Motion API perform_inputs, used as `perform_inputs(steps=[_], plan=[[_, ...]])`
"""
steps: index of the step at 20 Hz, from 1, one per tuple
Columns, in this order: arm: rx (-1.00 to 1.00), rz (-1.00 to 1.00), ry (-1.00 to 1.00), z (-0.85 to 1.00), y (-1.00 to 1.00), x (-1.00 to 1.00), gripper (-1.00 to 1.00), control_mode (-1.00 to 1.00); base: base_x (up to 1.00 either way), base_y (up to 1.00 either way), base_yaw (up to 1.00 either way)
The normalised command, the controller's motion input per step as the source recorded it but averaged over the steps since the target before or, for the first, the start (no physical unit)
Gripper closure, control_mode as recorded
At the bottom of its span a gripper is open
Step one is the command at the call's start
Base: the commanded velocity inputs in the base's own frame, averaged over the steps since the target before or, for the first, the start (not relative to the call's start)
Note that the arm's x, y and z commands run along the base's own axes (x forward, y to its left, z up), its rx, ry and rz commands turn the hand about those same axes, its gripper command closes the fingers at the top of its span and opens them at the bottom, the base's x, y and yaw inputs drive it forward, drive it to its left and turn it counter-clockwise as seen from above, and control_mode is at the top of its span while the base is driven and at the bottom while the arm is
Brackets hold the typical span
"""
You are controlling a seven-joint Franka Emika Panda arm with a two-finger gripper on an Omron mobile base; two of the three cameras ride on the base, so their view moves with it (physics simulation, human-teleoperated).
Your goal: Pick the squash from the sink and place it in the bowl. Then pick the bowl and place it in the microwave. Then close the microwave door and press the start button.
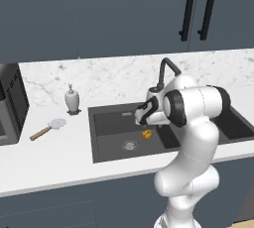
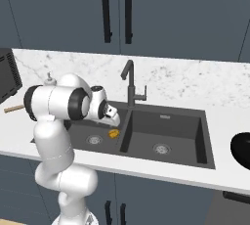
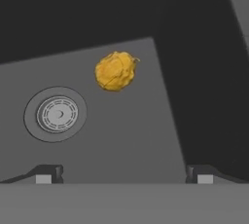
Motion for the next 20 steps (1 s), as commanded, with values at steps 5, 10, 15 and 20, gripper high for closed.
perform_inputs(steps=[5, 10, 15, 20], plan=[[-0.01, 0.0, 0.0, -0.2, 0.0, 0.3, -1.0, -1.0, 0.0, 0.0, 0.0], [0.0, 0.0, 0.0, -0.2, 0.0, 0.07, -1.0, -1.0, 0.0, 0.0, 0.0], [0.0, 0.0, 0.0, -0.28, 0.0, 0.1, -1.0, -1.0, 0.0, 0.0, 0.0], [-0.01, 0.0, 0.0, -0.34, 0.0, 0.24, -1.0, -1.0, 0.0, 0.0, 0.0]])
